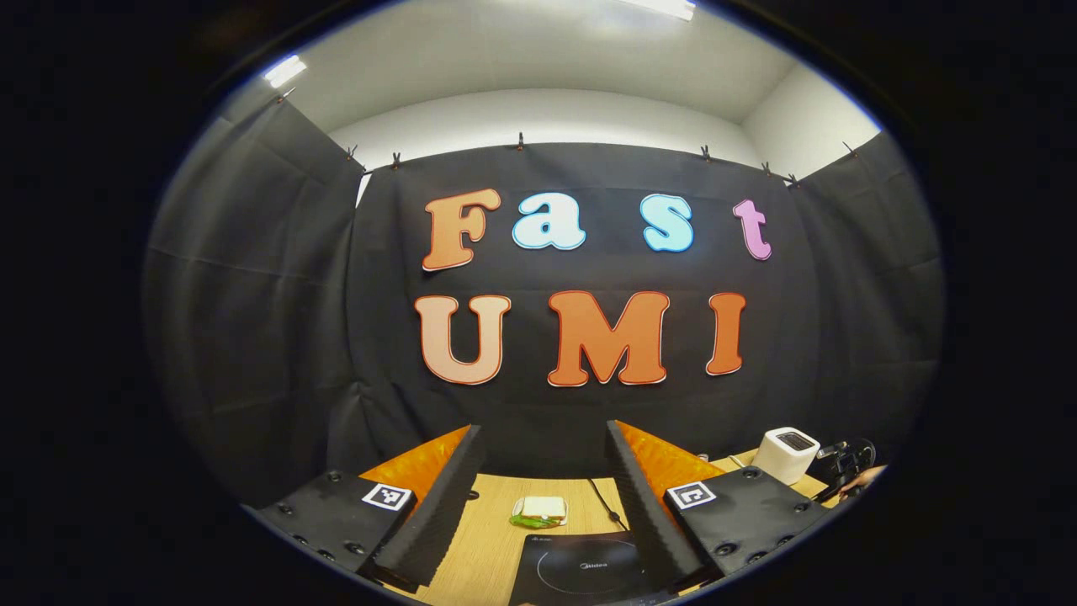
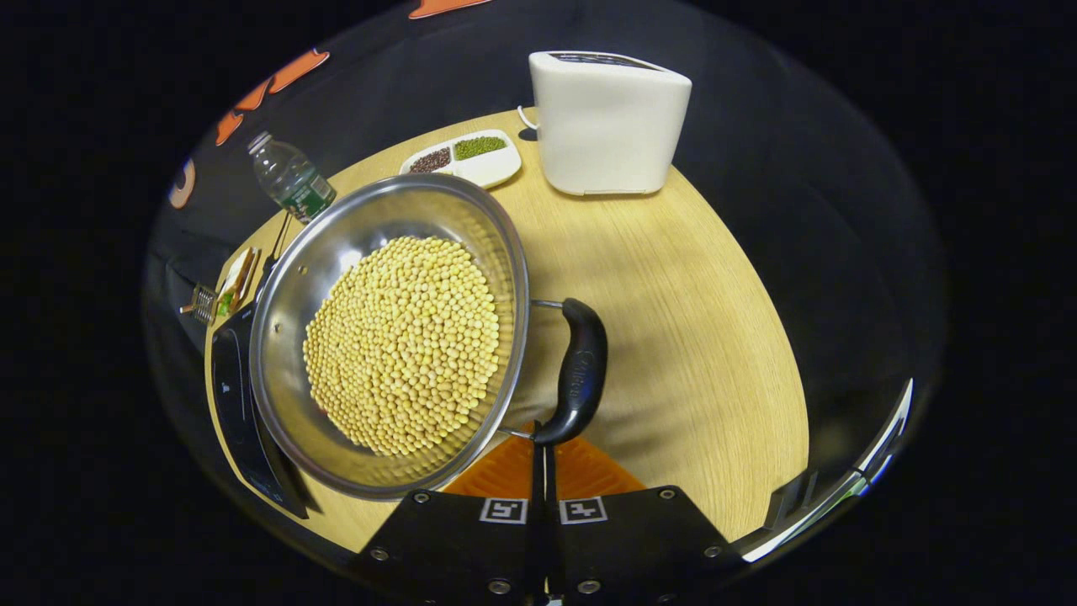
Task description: First push the handle of the pot to place it horizontally, then grasp the pot with both hands and set it on the induction cooktop.
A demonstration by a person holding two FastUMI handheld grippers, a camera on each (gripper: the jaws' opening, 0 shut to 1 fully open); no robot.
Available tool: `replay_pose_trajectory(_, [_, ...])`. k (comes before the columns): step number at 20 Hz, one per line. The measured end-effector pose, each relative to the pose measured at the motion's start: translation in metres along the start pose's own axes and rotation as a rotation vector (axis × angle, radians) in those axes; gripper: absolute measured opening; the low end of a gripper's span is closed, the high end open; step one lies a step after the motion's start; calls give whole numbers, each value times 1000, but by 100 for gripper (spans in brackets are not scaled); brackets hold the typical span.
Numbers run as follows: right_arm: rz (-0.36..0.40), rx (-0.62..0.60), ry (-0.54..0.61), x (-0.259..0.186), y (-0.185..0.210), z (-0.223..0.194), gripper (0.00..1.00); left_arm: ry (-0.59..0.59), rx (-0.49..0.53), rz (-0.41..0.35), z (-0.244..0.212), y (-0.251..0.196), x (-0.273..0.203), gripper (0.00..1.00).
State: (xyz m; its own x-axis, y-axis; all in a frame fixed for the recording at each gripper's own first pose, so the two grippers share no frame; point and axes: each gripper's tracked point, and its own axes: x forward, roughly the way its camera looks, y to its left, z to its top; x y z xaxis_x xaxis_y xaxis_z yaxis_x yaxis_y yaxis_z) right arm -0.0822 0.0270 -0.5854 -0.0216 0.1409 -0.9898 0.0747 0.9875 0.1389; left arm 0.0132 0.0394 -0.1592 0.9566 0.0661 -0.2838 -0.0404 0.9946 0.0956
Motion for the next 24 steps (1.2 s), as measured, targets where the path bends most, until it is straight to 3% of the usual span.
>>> replay_pose_trajectory(10, [-49, 58, -64, 17, -7, 57, 0, 72, 5, -24, -37, -19, 16, 95])
replay_pose_trajectory(21, [-29, 70, -161, -5, -7, 83, 2, 301, -33, -203, -134, -120, 57, 95])
replay_pose_trajectory(24, [3, 44, -210, -23, 1, 93, 18, 405, -82, -269, -174, -156, 69, 95])
